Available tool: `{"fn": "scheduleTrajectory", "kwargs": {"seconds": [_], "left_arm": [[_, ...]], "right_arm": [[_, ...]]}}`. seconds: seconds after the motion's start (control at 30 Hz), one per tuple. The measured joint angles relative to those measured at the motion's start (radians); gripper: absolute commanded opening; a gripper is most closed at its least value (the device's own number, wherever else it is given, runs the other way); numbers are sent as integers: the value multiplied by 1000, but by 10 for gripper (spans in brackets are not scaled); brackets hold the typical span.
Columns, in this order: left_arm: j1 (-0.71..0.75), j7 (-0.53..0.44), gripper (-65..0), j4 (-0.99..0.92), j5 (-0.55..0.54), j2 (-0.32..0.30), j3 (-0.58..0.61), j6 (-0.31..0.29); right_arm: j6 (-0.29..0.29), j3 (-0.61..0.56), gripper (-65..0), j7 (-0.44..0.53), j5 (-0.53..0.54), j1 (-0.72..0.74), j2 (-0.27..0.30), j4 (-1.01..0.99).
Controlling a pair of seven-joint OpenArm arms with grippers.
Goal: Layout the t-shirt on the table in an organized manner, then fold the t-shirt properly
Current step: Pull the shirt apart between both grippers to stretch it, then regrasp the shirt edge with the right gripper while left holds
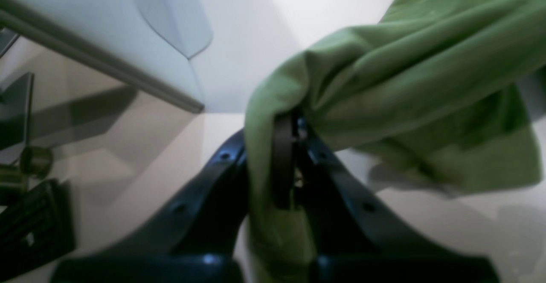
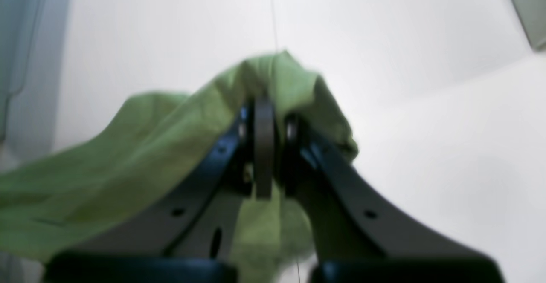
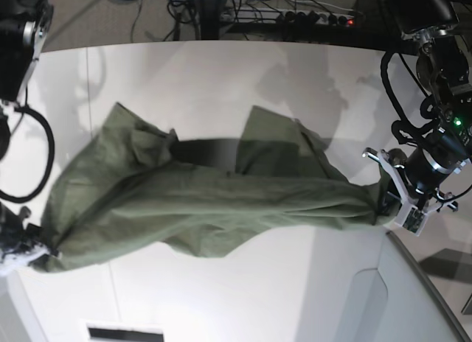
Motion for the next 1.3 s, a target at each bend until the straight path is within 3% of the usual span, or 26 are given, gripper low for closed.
{"fn": "scheduleTrajectory", "kwargs": {"seconds": [0.13, 0.2, 0.27, 0.4, 0.47, 0.57, 0.63, 0.7, 0.77, 0.87, 0.93, 1.03, 1.3], "left_arm": [[0, 0, -650, -78, 148, 23, 56, 2], [9, -57, -650, -131, 179, 35, 93, -1], [14, -116, -650, -183, 195, 58, 102, -3], [12, -140, -650, -268, 233, 70, 100, 0], [8, -144, -650, -290, 237, 64, 99, 0], [2, -152, -650, -291, 234, 65, 95, 0], [0, -156, -650, -290, 229, 65, 97, 0], [2, -158, -650, -290, 229, 62, 95, 0], [8, -155, -650, -290, 231, 61, 93, 0], [7, -155, -650, -291, 231, 63, 96, 0], [6, -155, -650, -291, 231, 62, 98, 0], [2, -155, -650, -291, 231, 61, 100, 0], [3, -159, -650, -291, 230, 59, 97, 0]], "right_arm": [[12, -93, -642, 146, 14, 84, 0, -323], [4, -118, -611, 218, 5, 113, -4, -469], [-3, -174, -501, 262, 0, 146, 5, -600], [-2, -271, -287, 292, -1, 204, 6, -734], [12, -277, -273, 284, 20, 211, 5, -728], [-6, -259, -269, 183, 15, 166, 39, -576], [-6, -142, -269, 119, 76, 48, 36, -379], [-11, -41, -264, 117, 98, -106, -2, -186], [-13, -17, -219, 101, 78, -248, -57, -93], [6, -27, -140, 66, 40, -369, -145, -101], [9, -27, -141, 108, -19, -360, -171, -147], [8, -22, -138, 183, -49, -340, -175, -200], [3, -60, -141, 241, -59, -304, -181, -291]]}}
